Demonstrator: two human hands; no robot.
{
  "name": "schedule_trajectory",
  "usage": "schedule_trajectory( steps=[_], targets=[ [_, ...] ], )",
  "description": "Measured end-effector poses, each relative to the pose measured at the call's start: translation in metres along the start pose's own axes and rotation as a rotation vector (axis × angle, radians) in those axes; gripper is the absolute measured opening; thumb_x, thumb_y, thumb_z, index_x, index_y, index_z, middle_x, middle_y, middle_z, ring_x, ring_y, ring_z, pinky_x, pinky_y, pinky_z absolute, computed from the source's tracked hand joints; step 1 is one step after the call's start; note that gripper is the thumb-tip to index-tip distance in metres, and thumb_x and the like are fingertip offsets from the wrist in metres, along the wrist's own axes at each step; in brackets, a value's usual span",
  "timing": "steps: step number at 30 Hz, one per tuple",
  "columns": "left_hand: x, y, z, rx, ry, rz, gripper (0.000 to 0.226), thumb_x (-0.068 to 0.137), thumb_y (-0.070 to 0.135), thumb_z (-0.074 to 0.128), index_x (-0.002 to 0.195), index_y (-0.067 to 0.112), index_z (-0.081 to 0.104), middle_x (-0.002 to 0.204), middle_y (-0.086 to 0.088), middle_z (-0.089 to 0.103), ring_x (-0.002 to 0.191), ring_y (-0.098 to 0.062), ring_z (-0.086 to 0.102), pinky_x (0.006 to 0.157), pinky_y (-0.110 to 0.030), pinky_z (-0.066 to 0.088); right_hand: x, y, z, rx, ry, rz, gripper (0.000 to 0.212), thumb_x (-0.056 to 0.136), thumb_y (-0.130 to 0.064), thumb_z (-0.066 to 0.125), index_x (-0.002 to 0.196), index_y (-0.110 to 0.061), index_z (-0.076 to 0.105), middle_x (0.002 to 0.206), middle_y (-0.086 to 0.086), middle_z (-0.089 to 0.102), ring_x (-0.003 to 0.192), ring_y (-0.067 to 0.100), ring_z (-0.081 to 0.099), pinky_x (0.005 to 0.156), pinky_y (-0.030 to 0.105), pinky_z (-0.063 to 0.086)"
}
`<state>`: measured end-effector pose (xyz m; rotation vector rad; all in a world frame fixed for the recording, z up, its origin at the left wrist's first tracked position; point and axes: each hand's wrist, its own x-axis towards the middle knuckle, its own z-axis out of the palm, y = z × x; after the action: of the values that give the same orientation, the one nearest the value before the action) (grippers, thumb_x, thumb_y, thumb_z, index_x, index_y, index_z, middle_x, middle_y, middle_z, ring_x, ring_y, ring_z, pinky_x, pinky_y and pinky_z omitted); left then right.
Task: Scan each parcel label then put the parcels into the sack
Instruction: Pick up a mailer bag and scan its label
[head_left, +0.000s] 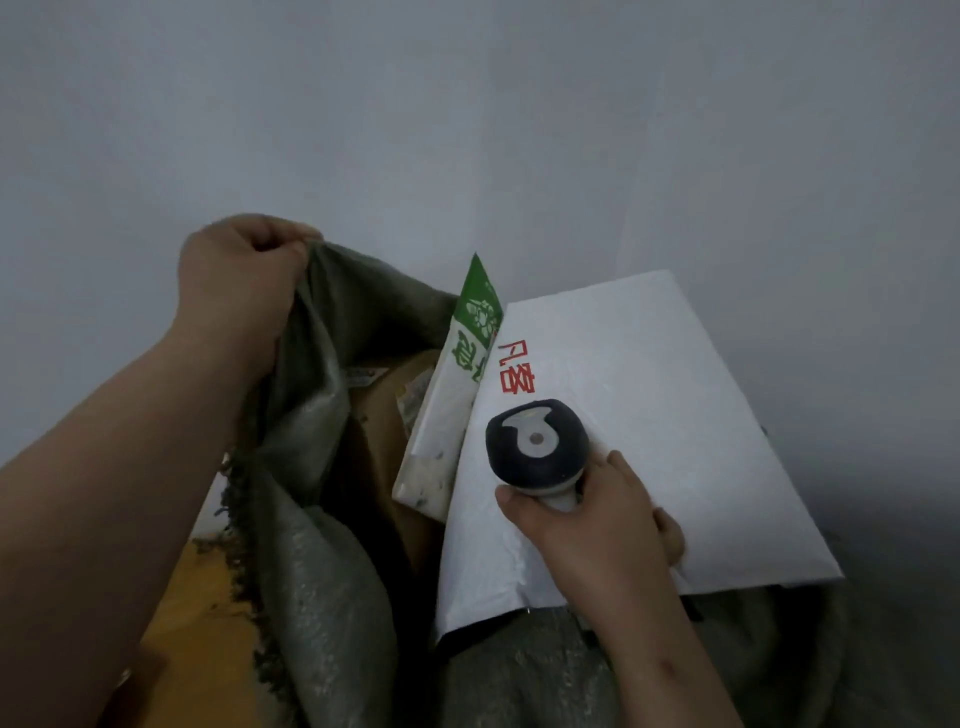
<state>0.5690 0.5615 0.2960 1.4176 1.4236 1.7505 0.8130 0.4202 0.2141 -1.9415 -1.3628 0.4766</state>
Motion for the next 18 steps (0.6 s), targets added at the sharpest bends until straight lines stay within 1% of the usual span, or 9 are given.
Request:
schedule_trajectory(
  steps=[2,5,6,8,10,13,15,16,18],
  targets=[
    [-0.011,0.003,0.004,-0.043,-0.111,-0.031,0.031,0.088,0.013,0.063,0.069,0.034,0.078,0.074,0.007,0.075,0.08,-0.015,0.071,0.071,-0.027,0.057,-0.004,-0.001,0.002,-0.001,-0.046,-0.002,0.032,0.076,-0.065,0.066,0.073,-0.047,0.04,0.127,-0.018,0.054,0.143,0.017,0.036,0.119,0.054,0.014],
    [-0.033,-0.013,0.014,0.065,-0.413,-0.165,0.034,0.092,0.006,0.062,0.071,0.026,0.079,0.077,-0.003,0.076,0.081,-0.024,0.071,0.074,-0.032,0.058,-0.008,-0.004,0.006,-0.006,-0.122,-0.031,0.031,0.077,-0.066,0.065,0.071,-0.045,0.043,0.094,-0.027,0.048,0.131,0.013,0.046,0.12,0.052,0.008],
    [-0.037,-0.02,0.013,0.094,-0.449,-0.215,0.03,0.091,0.009,0.064,0.071,0.025,0.079,0.078,-0.005,0.076,0.083,-0.027,0.071,0.076,-0.034,0.059,-0.009,-0.004,0.008,0.009,-0.123,-0.042,0.029,0.077,-0.065,0.065,0.071,-0.045,0.044,0.088,-0.029,0.047,0.122,0.01,0.05,0.12,0.052,0.008],
    [-0.038,-0.029,0.005,0.125,-0.409,-0.295,0.017,0.089,0.024,0.07,0.075,0.023,0.08,0.082,-0.005,0.077,0.087,-0.029,0.072,0.084,-0.041,0.059,-0.01,-0.005,0.007,0.073,-0.073,-0.051,0.027,0.076,-0.063,0.067,0.072,-0.045,0.047,0.086,-0.032,0.048,0.102,0.004,0.046,0.12,0.052,0.009],
    [-0.033,-0.035,-0.01,0.11,-0.324,-0.379,0.021,0.086,0.041,0.074,0.083,0.021,0.079,0.086,-0.007,0.077,0.089,-0.031,0.072,0.09,-0.047,0.057,-0.007,-0.002,0.004,0.116,-0.003,-0.031,0.027,0.076,-0.062,0.069,0.074,-0.045,0.048,0.094,-0.028,0.053,0.098,0.003,0.041,0.12,0.052,0.013],
    [-0.029,-0.048,-0.029,0.244,-0.256,-0.39,0.029,0.082,0.043,0.077,0.102,0.022,0.076,0.111,-0.01,0.074,0.097,-0.031,0.069,0.094,-0.047,0.055,-0.004,0.001,-0.002,0.116,0.061,-0.006,0.03,0.075,-0.062,0.069,0.075,-0.039,0.051,0.106,-0.017,0.061,0.109,0.011,0.05,0.115,0.052,0.022],
    [-0.036,-0.054,-0.038,0.393,-0.269,-0.414,0.061,0.077,0.045,0.082,0.131,0.024,0.063,0.133,-0.008,0.061,0.102,-0.028,0.063,0.084,-0.039,0.056,-0.004,0.004,-0.003,0.06,0.064,-0.009,0.031,0.075,-0.064,0.068,0.076,-0.037,0.052,0.119,-0.011,0.063,0.125,0.019,0.049,0.114,0.053,0.025],
    [-0.041,-0.055,-0.042,0.384,-0.289,-0.5,0.079,0.072,0.047,0.084,0.141,0.022,0.053,0.137,-0.009,0.056,0.1,-0.029,0.061,0.075,-0.036,0.054,-0.004,0.006,-0.002,0.016,0.061,-0.006,0.029,0.075,-0.065,0.067,0.08,-0.04,0.054,0.133,-0.009,0.059,0.136,0.022,0.042,0.116,0.055,0.022],
    [-0.05,-0.061,-0.049,0.267,-0.392,-0.72,0.095,0.062,0.049,0.083,0.142,0.011,0.05,0.132,-0.017,0.061,0.096,-0.036,0.065,0.076,-0.041,0.056,-0.005,0.009,-0.001,-0.064,0.028,0.013,0.037,0.077,-0.068,0.064,0.104,-0.044,0.061,0.155,-0.01,0.04,0.151,0.023,0.021,0.12,0.058,0.01]
  ],
)
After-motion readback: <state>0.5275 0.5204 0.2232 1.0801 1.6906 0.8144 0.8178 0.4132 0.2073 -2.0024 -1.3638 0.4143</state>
